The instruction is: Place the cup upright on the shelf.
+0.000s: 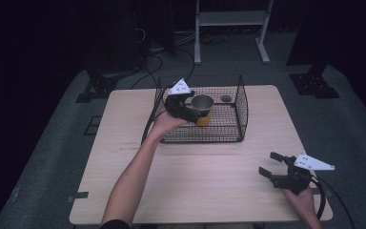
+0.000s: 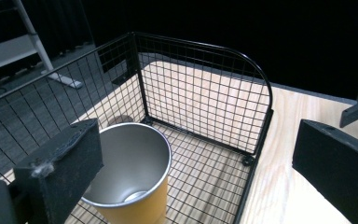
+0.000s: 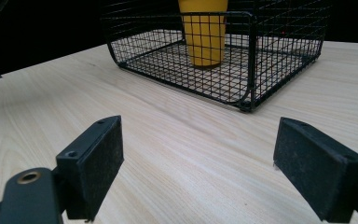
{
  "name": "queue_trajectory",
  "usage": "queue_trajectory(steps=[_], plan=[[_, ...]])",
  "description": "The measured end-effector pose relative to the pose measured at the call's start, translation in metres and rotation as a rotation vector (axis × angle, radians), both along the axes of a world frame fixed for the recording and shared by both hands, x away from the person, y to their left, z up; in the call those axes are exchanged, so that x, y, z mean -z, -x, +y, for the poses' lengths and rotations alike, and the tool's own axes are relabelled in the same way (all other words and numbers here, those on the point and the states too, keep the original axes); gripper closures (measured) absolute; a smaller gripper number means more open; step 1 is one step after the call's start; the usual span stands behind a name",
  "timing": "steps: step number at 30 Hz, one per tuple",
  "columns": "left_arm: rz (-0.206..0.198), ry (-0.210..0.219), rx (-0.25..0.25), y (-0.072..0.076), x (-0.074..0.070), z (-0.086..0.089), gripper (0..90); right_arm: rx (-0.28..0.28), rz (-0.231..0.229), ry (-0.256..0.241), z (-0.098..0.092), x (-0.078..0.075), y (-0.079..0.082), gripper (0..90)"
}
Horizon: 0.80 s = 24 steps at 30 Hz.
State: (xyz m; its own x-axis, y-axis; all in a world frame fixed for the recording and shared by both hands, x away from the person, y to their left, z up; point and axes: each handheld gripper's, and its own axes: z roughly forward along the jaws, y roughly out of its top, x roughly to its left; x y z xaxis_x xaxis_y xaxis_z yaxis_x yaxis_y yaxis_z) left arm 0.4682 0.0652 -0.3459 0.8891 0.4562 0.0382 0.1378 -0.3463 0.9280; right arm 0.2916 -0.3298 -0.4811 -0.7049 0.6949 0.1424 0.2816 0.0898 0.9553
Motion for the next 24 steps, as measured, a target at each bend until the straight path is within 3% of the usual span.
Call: queue_trajectory(steps=[24], plan=[[-0.027,0.044,0.012,0.034,0.003,0.014,0.9,0.002,-0.002,0.011,0.001,0.0,0.0,14.8]])
